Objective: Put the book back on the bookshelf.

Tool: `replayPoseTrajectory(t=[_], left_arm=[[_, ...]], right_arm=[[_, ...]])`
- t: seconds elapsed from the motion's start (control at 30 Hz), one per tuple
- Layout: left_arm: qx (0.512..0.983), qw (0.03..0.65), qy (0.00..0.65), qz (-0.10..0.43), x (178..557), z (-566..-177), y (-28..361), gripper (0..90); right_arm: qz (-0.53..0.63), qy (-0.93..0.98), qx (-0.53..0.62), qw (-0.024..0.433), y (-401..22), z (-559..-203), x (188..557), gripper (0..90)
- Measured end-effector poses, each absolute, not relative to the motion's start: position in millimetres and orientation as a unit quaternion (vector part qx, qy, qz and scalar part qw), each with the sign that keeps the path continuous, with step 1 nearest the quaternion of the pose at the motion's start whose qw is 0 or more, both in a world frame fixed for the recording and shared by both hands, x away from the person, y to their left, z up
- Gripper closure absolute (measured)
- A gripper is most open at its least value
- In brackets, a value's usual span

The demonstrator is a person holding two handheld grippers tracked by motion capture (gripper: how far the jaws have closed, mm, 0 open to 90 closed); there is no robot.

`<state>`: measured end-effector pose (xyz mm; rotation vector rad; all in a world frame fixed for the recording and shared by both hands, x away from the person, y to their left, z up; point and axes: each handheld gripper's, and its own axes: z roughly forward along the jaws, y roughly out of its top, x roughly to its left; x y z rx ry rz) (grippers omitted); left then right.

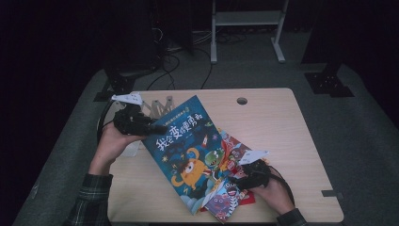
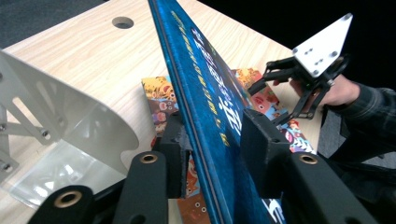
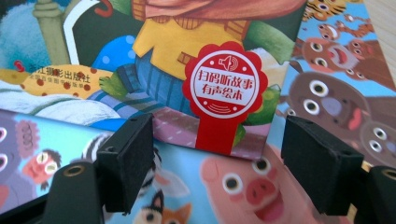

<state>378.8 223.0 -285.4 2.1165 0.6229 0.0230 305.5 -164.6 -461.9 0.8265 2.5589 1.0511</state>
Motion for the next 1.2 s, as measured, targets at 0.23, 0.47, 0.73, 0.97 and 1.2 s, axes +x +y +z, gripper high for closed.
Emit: replayPoseTrajectory(t=[0.23, 0.47, 0.73, 0.97, 1.2], left_arm=[[0.872, 0.431, 0.231, 0.012, 379, -258, 211, 68.1], [0.886, 0.413, 0.208, 0.010, 376, -235, 199, 71.4], [0.898, 0.392, 0.198, 0.005, 372, -212, 188, 76.9], [0.907, 0.381, 0.180, 0.003, 363, -204, 180, 77.4], [0.915, 0.360, 0.184, -0.009, 364, -206, 176, 76.3]], right_arm=[[0.369, 0.877, 0.281, 0.128, -155, -463, 310, 24.3], [0.367, 0.878, 0.278, 0.130, -146, -462, 313, 24.3], [0.370, 0.874, 0.287, 0.129, -145, -464, 320, 24.2], [0.374, 0.873, 0.286, 0.128, -143, -464, 322, 24.2], [0.373, 0.873, 0.285, 0.131, -143, -464, 322, 24.2]])
